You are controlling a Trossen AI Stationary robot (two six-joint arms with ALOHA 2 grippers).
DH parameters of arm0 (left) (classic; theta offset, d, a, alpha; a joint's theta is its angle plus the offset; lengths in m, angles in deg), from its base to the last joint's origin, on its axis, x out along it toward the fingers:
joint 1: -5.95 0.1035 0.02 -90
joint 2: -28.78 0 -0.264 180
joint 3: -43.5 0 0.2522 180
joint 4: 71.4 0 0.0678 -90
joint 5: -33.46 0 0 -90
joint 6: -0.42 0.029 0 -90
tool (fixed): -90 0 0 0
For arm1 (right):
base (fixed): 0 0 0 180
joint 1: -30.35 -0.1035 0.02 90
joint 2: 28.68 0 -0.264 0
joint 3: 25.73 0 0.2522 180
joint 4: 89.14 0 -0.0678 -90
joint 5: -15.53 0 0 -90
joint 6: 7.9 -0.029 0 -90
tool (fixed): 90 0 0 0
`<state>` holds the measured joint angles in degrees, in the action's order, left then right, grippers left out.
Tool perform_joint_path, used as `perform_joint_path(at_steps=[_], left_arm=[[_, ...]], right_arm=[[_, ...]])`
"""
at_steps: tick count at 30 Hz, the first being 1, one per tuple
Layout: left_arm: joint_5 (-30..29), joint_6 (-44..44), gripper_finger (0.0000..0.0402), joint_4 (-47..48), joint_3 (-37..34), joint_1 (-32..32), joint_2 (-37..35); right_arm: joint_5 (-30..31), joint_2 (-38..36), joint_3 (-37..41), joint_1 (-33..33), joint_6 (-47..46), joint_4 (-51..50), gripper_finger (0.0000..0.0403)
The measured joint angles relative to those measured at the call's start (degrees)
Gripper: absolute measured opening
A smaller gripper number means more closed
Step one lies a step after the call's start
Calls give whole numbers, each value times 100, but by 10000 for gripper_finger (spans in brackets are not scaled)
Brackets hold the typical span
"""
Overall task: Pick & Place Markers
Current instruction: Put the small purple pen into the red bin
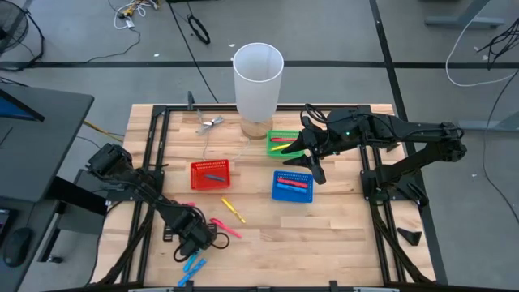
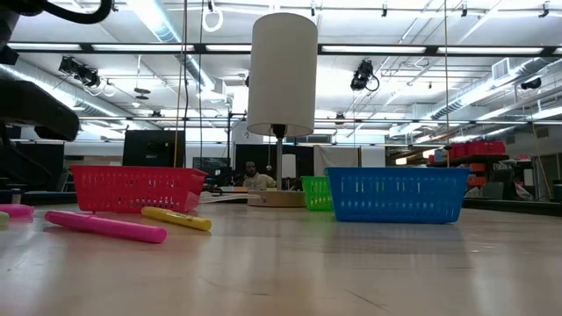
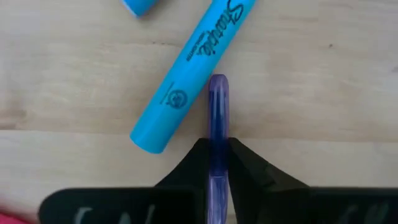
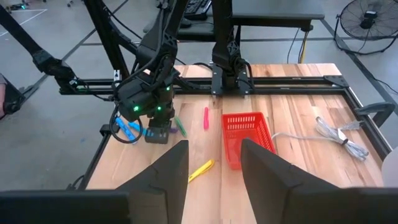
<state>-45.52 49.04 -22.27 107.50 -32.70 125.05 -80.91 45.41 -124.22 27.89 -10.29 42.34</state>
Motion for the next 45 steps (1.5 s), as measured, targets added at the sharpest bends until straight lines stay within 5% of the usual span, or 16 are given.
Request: perform_joint_path(at_steps=[10, 25, 38, 45], left_arm=[[-603, 0, 38, 167, 88, -55, -186], [-1003, -209, 38, 1788, 957, -50, -1018], [-1141, -1642, 38, 2828, 2156, -126, -1088], [-1239, -3410, 38, 2811, 2293, -80, -1088]], right_arm=[[-2, 2, 0, 0, -11, 2, 146], [0, 4, -1, 1, 245, 4, 146], [0, 4, 0, 0, 289, 2, 146], [0, 4, 0, 0, 291, 2, 146]])
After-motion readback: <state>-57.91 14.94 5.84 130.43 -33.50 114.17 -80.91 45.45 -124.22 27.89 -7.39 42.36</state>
